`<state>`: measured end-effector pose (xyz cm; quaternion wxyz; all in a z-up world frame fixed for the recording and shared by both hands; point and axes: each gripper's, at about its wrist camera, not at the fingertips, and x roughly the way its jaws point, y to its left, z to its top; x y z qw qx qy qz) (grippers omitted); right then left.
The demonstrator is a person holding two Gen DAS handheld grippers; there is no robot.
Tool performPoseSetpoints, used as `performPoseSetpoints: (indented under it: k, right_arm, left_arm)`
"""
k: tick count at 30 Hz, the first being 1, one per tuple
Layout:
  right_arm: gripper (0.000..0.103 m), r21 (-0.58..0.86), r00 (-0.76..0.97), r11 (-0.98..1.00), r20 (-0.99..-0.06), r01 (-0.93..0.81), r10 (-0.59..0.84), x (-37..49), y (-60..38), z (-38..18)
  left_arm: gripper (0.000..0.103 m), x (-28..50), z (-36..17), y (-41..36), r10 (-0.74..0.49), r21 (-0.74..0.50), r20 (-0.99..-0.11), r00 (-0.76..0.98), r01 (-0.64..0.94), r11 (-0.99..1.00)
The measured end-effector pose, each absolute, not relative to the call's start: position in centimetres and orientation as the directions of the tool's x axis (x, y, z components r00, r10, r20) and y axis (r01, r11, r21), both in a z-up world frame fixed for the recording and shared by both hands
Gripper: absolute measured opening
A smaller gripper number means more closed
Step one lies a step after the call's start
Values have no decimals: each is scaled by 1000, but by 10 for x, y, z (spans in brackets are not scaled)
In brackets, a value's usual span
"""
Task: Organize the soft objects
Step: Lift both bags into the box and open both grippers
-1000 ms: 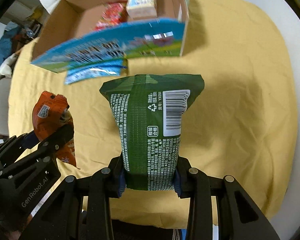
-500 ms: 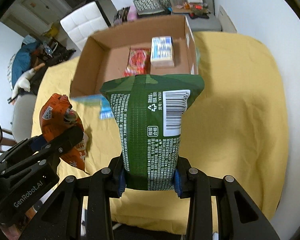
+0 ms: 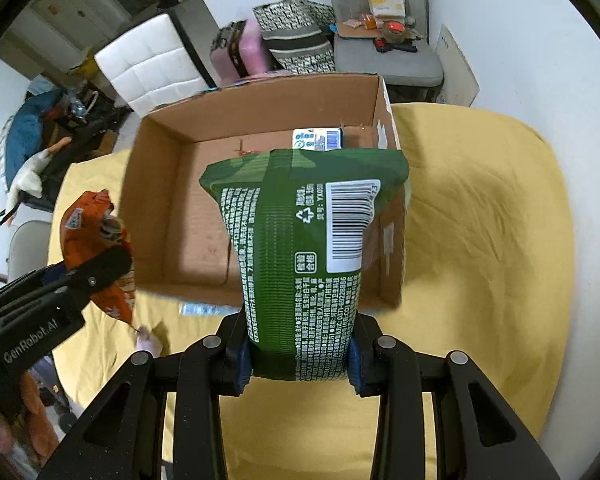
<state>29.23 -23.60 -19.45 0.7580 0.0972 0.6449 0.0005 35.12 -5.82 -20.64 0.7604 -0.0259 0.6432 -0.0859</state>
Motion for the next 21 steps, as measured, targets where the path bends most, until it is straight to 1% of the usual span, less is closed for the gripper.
performPoseSetpoints:
  k: [10,21]
  right_arm:
    - [38,82,44,984,-996,156,76,359,-240,-272]
    - [39,47,-49,988,-997,149,55,370,-236,-328]
  left_arm:
    - [39,433,-286,-47,-91,-90,-995,26,62,994]
    - [40,480,-332,-49,-74,-78,-996,-53,73,994]
